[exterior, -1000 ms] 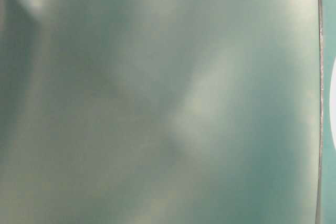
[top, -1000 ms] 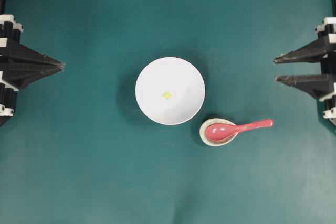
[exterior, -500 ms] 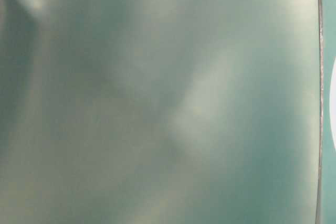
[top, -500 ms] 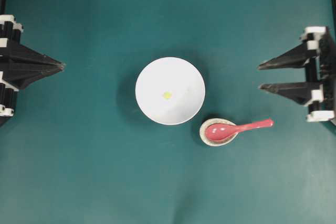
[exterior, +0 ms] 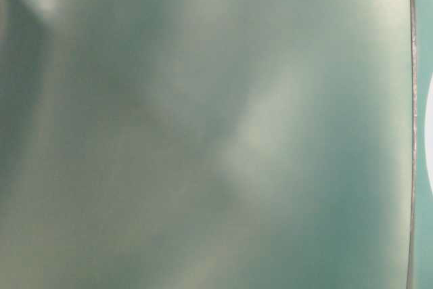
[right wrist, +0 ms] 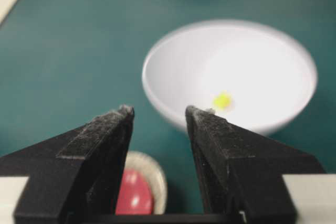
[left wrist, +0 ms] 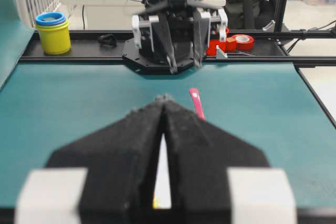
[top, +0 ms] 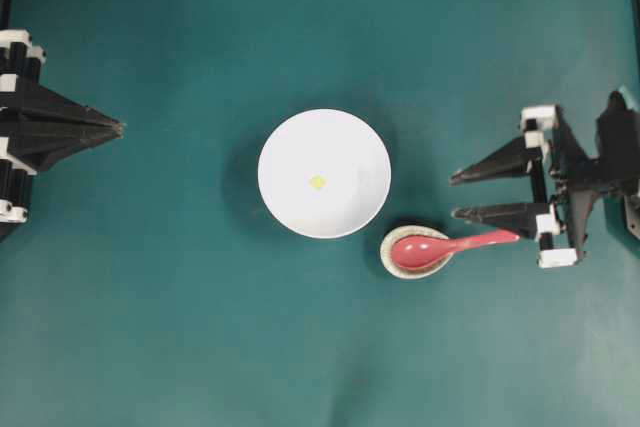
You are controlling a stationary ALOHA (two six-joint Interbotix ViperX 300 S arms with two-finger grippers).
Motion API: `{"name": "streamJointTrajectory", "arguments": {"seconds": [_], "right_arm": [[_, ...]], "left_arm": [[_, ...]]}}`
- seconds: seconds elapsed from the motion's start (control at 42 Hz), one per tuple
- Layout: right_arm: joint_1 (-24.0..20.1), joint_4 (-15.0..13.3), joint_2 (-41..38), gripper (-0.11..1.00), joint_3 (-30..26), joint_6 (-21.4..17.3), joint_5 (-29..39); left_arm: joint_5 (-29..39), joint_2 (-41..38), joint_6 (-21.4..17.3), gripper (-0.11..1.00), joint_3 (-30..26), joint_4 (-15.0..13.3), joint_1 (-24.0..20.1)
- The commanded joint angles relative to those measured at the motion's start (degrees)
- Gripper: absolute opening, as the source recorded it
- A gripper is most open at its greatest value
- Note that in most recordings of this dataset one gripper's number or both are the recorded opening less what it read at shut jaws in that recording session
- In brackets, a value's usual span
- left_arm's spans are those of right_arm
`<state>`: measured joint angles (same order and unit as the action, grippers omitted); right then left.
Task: Scoop the yellow hexagonal prism block from the bowl with a spoon using the right arm.
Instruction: 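Move the right gripper left and close it on the pink spoon handle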
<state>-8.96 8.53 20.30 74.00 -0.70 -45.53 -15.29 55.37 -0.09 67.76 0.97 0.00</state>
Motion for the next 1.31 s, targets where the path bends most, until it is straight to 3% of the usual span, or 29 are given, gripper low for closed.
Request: {"name": "streamJointTrajectory", "arguments": {"seconds": [0.0, 0.19, 0.452, 1.285], "right_arm": [[-2.5, 2.5, -3.6, 0.51, 0.4, 0.0, -5.1], [-9.1, 8.3, -14.2, 0.51, 2.1, -0.8, -17.8], [-11.2, 9.1, -25.7, 0.51, 3.1, -4.0, -27.4], [-12.7, 8.9, -29.8, 0.51, 3.1, -4.4, -24.2]], "left_arm": [[-0.1, -0.6, 0.0, 0.01, -1.0, 0.2, 0.1], [0.0, -0.6, 0.0, 0.01, -1.0, 0.2, 0.1], [0.4, -0.6, 0.0, 0.01, -0.9, 0.2, 0.2], [0.7, -0.9, -0.1, 0.01, -0.8, 0.2, 0.1]]}}
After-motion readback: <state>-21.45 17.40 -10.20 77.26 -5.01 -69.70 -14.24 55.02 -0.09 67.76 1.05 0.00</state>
